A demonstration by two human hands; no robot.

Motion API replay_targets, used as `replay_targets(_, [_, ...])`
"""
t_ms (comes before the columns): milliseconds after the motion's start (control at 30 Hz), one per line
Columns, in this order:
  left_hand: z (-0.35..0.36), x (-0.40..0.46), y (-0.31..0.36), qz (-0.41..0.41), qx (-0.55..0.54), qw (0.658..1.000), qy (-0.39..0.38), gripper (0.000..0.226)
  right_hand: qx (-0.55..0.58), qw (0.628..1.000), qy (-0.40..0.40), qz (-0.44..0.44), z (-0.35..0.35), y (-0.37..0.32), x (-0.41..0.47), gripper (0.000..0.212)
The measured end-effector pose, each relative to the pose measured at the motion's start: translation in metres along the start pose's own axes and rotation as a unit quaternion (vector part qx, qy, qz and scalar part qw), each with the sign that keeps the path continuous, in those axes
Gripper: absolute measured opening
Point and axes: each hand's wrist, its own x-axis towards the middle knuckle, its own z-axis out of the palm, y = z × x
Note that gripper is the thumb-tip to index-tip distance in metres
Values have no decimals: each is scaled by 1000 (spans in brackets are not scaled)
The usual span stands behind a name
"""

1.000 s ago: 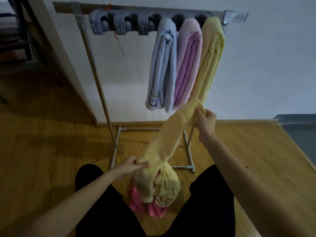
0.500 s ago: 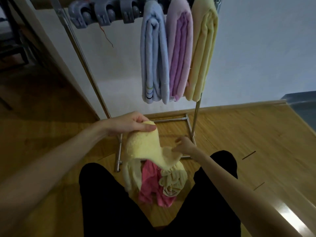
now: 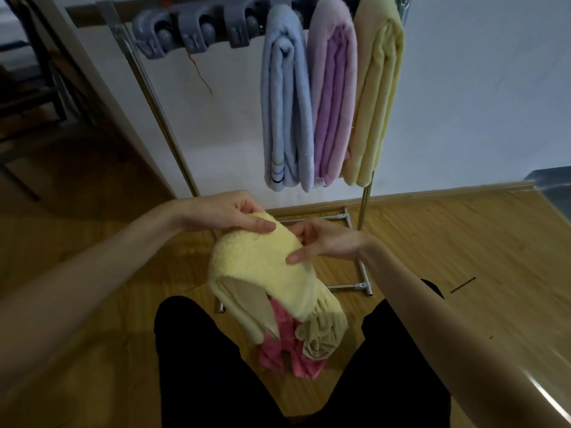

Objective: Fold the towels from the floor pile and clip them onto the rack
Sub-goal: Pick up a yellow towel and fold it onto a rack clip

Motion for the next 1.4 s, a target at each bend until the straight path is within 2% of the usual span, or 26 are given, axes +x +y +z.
replay_targets(100, [-14, -16, -6, 1, 5, 1000, 22, 58, -6, 1000, 27, -10, -5, -20, -11, 9])
replay_targets(167, [-22, -24, -8, 11, 0, 1000, 27, 49, -28, 998, 50, -36, -9, -38, -18, 21])
replay_targets(233, [-30, -32, -9, 28, -9, 999, 15, 40, -43, 996, 42, -68, -16, -48, -21, 11])
replay_targets(300, [-39, -45, -8, 23, -67, 997, -28, 48, -76, 993, 32, -79, -17, -60, -20, 28])
replay_targets(333, [-45, -51, -8, 21, -74, 996, -41, 44, -95, 992, 30, -83, -19, -66, -20, 31])
replay_targets(433, [-56, -65, -3, 32, 42, 998, -40, 18, -158, 984, 5, -83, -17, -86, -17, 27])
replay_targets(567, [-61, -73, 10, -29, 154, 984, -90, 33, -304, 950, -70, -9, -16, -111, 4, 28])
replay_targets(633, [-60, -75, 12, -54, 202, 976, -55, 35, -391, 918, -71, 19, -15, -123, 16, 33])
replay_targets(667, [-59, -75, 11, -54, 237, 970, -8, 34, -426, 902, -62, 21, -14, -128, 22, 35])
replay_targets(733, [-58, -74, 8, -39, 308, 943, 123, 34, -468, 884, -4, 12, -15, -137, 33, 39])
replay_targets(833, [-57, -74, 5, -19, 347, 889, 299, 33, -511, 850, 127, -14, -16, -151, 46, 43])
replay_targets(933, [-61, -70, 4, -11, 390, 827, 405, 31, -536, 809, 232, -63, -16, -169, 57, 43])
replay_targets(1033, [-72, -61, 11, -2, 403, 771, 494, 26, -555, 769, 301, -101, -20, -186, 68, 38])
replay_targets(1133, [-90, -51, 26, 12, 425, 718, 552, 25, -584, 718, 361, -117, -29, -198, 81, 31])
replay_targets(1233, [-114, -38, 38, 6, 473, 672, 570, 28, -584, 678, 433, -109, -40, -205, 91, 23])
replay_targets(1333, [-140, -19, 44, -5, 517, 651, 555, 35, -593, 629, 493, -95, -52, -210, 96, 29])
replay_targets(1400, [-153, -10, 53, -13, 546, 630, 553, 29, -595, 610, 513, -98, -60, -215, 99, 31])
